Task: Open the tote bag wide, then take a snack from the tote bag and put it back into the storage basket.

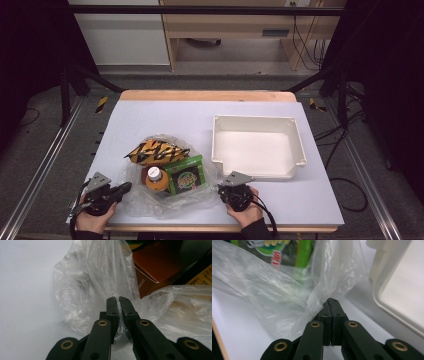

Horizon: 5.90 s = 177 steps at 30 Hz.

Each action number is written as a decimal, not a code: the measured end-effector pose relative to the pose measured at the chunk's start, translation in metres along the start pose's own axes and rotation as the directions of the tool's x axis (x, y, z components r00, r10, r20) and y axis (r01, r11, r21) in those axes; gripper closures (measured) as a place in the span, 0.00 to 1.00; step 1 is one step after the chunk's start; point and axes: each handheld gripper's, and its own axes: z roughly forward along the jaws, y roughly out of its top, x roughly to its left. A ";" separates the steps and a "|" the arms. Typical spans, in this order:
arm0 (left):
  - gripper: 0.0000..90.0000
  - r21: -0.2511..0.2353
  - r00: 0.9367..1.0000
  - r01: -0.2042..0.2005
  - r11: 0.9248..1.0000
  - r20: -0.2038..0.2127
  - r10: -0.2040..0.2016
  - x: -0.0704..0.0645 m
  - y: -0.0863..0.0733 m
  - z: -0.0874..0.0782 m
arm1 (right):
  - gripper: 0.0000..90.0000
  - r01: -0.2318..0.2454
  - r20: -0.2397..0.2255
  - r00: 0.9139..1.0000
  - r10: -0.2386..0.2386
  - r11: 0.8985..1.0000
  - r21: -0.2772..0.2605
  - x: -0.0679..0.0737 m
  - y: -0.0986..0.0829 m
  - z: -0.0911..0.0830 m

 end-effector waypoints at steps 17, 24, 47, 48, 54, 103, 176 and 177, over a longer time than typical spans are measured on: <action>0.60 -0.079 0.999 -0.006 0.997 -0.043 0.003 0.009 0.002 -0.002 | 0.84 -0.002 0.034 0.999 0.004 0.998 -0.069 -0.007 0.004 -0.012; 0.33 -0.167 0.999 0.002 0.986 -0.046 -0.010 0.009 0.009 -0.015 | 0.75 -0.020 0.015 1.000 0.023 0.985 -0.169 -0.013 0.014 -0.034; 0.07 -0.294 0.998 0.003 0.956 -0.066 -0.024 0.014 0.059 -0.059 | 0.55 -0.026 -0.025 1.000 0.018 0.922 -0.386 -0.012 0.076 -0.082; 0.07 -0.300 0.998 0.003 0.954 -0.062 -0.023 0.015 0.064 -0.063 | 0.55 -0.024 -0.034 0.999 0.013 0.924 -0.381 -0.009 0.080 -0.078; 0.07 -0.314 0.997 -0.009 0.949 -0.070 -0.014 0.015 0.074 -0.067 | 0.55 -0.018 -0.061 0.998 -0.004 0.936 -0.351 -0.001 0.089 -0.064; 0.80 -0.148 1.000 -0.010 0.989 -0.016 0.007 0.020 0.048 -0.021 | 0.81 0.040 -0.161 0.984 -0.072 0.980 -0.197 0.005 0.072 -0.011; 0.78 -0.134 1.000 0.002 0.991 -0.021 -0.005 0.020 0.045 -0.015 | 0.92 0.039 -0.148 0.977 -0.150 0.818 -0.575 -0.003 0.122 -0.088; 0.76 -0.134 1.000 0.002 0.991 -0.021 -0.005 0.020 0.045 -0.015 | 0.91 0.040 -0.146 0.978 -0.151 0.816 -0.577 -0.003 0.123 -0.091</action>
